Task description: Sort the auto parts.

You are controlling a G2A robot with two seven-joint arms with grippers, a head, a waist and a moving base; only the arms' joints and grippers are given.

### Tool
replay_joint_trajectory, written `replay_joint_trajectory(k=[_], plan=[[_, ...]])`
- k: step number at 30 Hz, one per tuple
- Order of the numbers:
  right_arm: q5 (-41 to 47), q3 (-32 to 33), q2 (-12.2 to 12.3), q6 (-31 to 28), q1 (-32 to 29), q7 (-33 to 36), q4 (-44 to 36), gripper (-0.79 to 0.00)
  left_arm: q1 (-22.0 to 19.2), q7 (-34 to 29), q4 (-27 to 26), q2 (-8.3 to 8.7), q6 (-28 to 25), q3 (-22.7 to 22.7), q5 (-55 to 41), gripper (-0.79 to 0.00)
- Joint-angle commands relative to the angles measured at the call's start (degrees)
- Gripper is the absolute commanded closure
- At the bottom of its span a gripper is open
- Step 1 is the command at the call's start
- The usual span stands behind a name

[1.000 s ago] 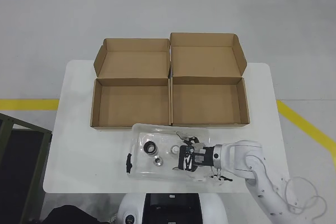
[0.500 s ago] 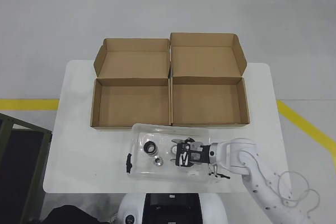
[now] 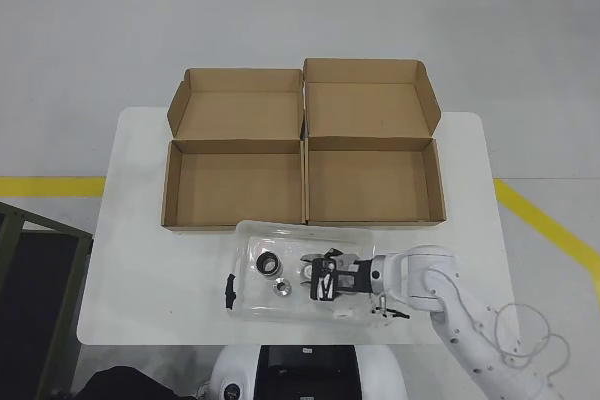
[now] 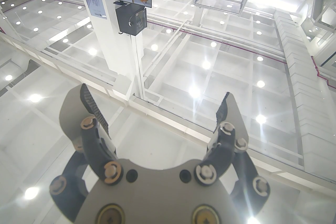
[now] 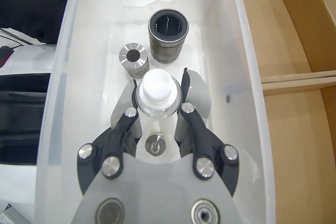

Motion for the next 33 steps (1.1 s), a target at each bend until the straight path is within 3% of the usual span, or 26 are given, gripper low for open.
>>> replay_joint_trajectory(k=[1, 13, 33], plan=[[0.37, 0.48, 0.2, -0.62, -0.18, 0.0, -1.04, 0.0, 0.0, 0.0, 0.0, 0.0, 0.0, 0.0, 0.0, -0.785], [5.08, 6.7, 1.64, -1.51, -3.57, -5.62, -8.29, 0.0, 0.0, 0.0, 0.0, 0.0, 0.0, 0.0, 0.0, -0.785], [22.48, 12.3, 1.43, 2.79, -0.7, -23.34, -6.7, 0.0, 0.0, 0.0, 0.0, 0.0, 0.0, 0.0, 0.0, -0.785]])
